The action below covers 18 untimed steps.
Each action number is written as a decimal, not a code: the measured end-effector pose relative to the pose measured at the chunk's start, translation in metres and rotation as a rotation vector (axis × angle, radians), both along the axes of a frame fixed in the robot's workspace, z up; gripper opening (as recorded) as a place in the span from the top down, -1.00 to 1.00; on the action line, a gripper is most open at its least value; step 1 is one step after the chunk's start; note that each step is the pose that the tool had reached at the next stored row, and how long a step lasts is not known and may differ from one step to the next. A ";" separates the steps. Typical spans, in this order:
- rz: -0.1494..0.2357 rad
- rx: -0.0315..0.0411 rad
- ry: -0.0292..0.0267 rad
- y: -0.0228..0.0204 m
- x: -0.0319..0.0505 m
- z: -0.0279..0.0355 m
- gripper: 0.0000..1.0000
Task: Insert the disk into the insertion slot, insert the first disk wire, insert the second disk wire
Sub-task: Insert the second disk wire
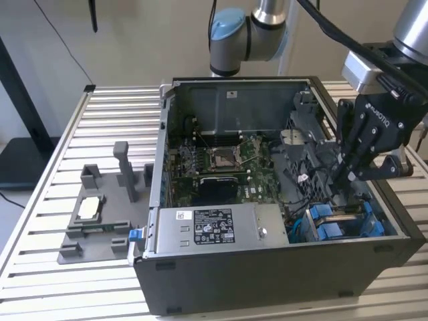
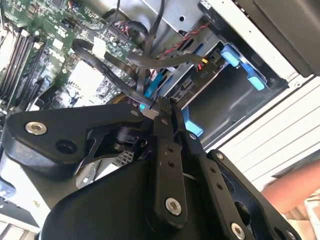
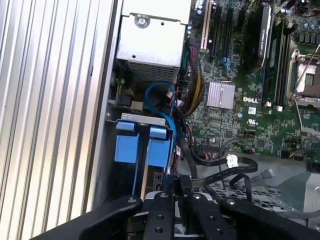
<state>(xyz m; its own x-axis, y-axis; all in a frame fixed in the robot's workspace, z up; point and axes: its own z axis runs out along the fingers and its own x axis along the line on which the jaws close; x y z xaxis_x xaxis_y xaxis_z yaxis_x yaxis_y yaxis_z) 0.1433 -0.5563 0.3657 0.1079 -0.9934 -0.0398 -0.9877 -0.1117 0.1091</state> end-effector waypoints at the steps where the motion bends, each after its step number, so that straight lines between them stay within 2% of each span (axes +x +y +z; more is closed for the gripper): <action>1: -0.001 0.0000 0.0015 -0.0007 0.0009 -0.0006 0.68; 8: -0.010 0.0000 0.0041 -0.0054 0.0049 -0.0040 0.68; 18: -0.034 0.0001 0.0042 -0.0103 0.0089 -0.0101 0.68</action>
<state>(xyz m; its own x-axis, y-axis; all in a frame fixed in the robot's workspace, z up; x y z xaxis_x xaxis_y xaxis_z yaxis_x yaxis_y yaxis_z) 0.1522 -0.5666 0.3556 0.0741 -0.9964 -0.0402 -0.9905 -0.0783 0.1133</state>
